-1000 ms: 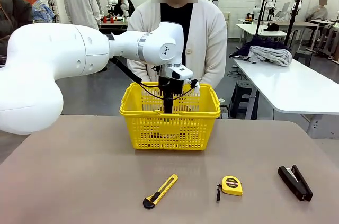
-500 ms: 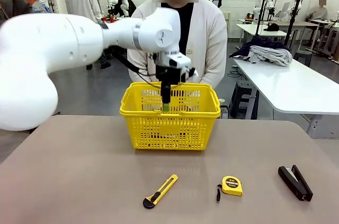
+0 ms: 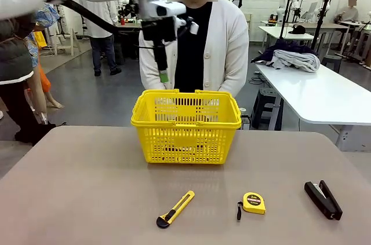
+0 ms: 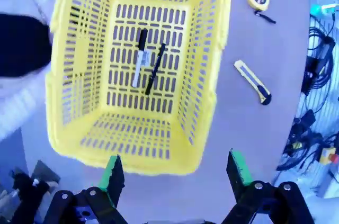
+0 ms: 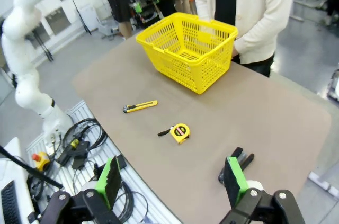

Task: Place the items the person wants into the basket.
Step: Pick up the item the person points to and place it in the Market Basket.

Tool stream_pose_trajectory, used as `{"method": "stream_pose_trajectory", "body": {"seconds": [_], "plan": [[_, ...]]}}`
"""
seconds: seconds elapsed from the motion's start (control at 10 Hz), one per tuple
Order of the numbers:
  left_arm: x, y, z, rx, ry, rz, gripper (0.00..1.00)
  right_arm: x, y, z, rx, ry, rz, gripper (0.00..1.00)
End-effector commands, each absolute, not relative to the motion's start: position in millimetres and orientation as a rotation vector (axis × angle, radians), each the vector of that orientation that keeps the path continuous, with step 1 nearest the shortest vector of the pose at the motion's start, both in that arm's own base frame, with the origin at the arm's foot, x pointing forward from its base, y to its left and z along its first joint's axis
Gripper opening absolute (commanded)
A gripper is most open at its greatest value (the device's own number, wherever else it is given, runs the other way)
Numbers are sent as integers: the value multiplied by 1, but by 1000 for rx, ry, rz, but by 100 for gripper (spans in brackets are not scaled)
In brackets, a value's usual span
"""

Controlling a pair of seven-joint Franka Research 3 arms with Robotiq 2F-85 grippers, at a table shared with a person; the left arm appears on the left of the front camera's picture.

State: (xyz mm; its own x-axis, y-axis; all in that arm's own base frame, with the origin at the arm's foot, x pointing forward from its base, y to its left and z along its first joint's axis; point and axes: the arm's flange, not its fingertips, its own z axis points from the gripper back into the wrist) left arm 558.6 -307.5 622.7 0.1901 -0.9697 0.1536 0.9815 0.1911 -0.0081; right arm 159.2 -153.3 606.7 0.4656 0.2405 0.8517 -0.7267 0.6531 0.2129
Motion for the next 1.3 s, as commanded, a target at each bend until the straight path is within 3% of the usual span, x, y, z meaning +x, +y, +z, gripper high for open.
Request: {"method": "stream_pose_trajectory", "body": {"seconds": [0.0,0.4,1.2], "plan": [[482,-247,590,-110,-197,-1287,100,160,-152,606,629,-907,658,100],[416,-181,589,-71,-276,-1190,100,160,-152,606,629,-907,658,100],[406,-149,567,-111,-218,-1141,100,160,-152,606,629,-907,658,100]]}}
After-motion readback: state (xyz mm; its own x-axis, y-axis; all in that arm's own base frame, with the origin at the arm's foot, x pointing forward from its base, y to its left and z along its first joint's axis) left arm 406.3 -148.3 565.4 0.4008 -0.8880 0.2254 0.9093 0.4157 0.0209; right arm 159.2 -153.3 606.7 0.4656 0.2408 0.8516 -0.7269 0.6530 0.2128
